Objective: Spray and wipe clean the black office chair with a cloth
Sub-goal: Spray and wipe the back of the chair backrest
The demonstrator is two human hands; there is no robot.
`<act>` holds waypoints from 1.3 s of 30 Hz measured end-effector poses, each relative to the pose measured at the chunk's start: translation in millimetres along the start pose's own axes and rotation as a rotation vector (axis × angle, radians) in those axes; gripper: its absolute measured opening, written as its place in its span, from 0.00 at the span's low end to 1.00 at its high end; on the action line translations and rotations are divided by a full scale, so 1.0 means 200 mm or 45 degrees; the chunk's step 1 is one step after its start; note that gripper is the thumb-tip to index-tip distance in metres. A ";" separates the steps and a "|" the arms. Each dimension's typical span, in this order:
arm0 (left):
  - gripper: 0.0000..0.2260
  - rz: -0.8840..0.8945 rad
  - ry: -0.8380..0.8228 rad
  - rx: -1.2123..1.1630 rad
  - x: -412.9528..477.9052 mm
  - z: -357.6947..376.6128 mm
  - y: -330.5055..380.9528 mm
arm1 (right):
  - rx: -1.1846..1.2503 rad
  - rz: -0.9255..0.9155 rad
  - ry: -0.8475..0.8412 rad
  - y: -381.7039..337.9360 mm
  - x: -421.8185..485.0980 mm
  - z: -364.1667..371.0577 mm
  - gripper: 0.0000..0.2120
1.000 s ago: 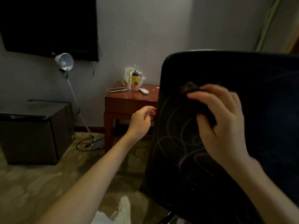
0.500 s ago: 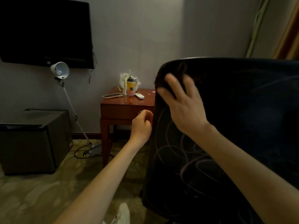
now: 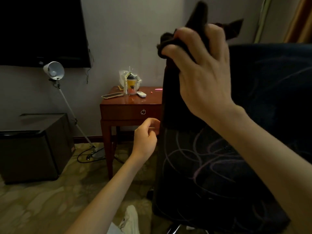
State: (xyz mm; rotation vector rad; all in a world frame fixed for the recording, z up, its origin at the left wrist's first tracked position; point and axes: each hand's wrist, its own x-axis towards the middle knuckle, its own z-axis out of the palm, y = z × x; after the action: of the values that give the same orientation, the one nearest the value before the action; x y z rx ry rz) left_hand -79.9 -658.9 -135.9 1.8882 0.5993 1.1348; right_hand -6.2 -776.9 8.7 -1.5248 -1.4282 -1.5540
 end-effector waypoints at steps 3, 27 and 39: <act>0.17 -0.070 0.014 -0.051 0.00 0.02 -0.02 | 0.031 -0.112 -0.108 -0.03 -0.09 0.10 0.15; 0.18 -0.087 -0.203 0.001 0.03 -0.02 -0.16 | 0.084 -0.209 -0.395 -0.05 -0.40 0.23 0.20; 0.19 -0.197 -0.301 -0.258 0.03 -0.06 -0.16 | 0.388 -0.210 -0.528 -0.21 -0.69 0.17 0.16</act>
State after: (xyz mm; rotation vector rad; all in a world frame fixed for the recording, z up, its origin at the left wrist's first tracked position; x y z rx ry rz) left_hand -86.2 -631.5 -157.6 1.7373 0.4705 0.8259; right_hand -0.7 -773.6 -139.1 -1.6309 -1.9621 -1.0724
